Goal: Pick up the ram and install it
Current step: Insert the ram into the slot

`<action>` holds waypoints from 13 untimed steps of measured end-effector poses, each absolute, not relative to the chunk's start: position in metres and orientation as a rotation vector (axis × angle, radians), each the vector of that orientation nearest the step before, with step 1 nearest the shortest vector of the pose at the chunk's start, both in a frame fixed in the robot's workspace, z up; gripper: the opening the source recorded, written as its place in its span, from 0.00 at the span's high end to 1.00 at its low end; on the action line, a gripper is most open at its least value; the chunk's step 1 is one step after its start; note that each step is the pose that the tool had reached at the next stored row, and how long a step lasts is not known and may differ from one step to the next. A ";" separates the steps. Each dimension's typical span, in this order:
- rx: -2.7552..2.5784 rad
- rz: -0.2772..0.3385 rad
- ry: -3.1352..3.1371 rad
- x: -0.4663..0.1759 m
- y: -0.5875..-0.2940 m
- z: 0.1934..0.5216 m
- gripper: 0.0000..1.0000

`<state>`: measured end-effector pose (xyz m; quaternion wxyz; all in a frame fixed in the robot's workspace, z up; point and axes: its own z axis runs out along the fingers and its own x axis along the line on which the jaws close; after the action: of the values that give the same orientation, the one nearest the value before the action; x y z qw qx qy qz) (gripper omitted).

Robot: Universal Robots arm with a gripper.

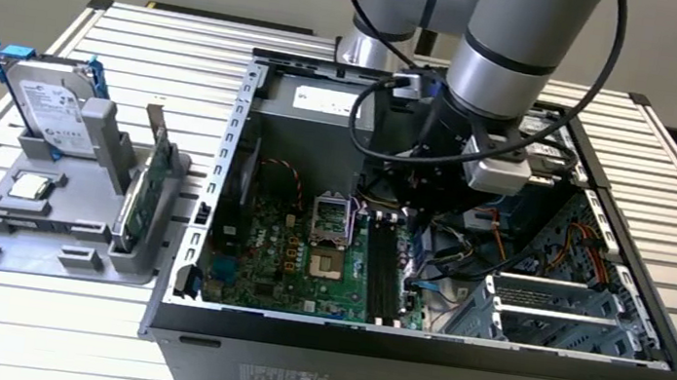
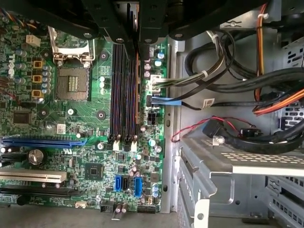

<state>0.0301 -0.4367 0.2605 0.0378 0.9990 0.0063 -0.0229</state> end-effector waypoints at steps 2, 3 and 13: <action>3.065 -0.071 0.018 0.030 -0.437 0.259 1.00; 3.065 -0.073 0.018 0.030 -0.437 0.259 1.00; 3.065 -0.073 0.018 0.030 -0.441 0.257 1.00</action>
<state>0.0300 -0.4413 0.2575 0.0378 0.9990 0.0058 -0.0238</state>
